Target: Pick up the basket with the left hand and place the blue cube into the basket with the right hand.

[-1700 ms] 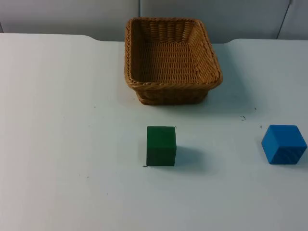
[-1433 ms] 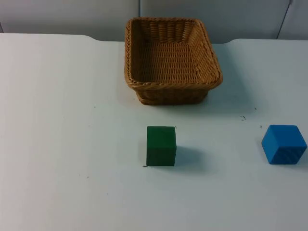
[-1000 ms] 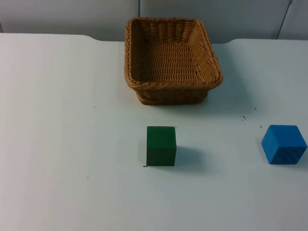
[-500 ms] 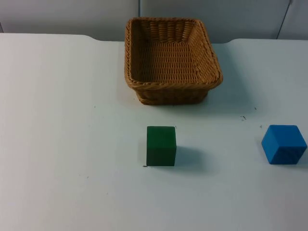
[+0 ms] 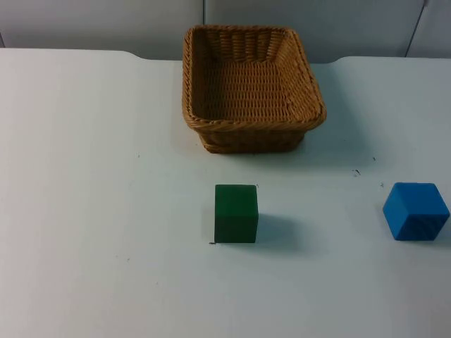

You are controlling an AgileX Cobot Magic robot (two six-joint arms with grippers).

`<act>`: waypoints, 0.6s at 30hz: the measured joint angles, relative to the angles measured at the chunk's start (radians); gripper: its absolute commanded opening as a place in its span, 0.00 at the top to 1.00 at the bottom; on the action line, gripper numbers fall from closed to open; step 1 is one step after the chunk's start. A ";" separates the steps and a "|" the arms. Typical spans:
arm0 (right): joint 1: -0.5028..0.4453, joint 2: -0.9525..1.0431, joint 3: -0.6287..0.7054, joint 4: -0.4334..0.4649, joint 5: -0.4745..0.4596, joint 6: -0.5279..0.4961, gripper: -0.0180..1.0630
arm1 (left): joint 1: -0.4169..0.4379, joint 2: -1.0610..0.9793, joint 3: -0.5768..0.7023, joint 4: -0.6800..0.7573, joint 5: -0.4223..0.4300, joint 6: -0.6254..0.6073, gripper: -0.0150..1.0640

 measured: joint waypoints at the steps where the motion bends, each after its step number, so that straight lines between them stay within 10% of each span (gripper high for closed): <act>1: 0.000 0.014 0.000 0.002 -0.011 0.000 0.02 | 0.000 0.045 -0.021 -0.030 -0.002 0.031 0.01; 18: 0.000 0.214 0.000 0.033 -0.067 -0.002 0.02 | -0.005 0.545 -0.269 -0.311 0.013 0.315 0.02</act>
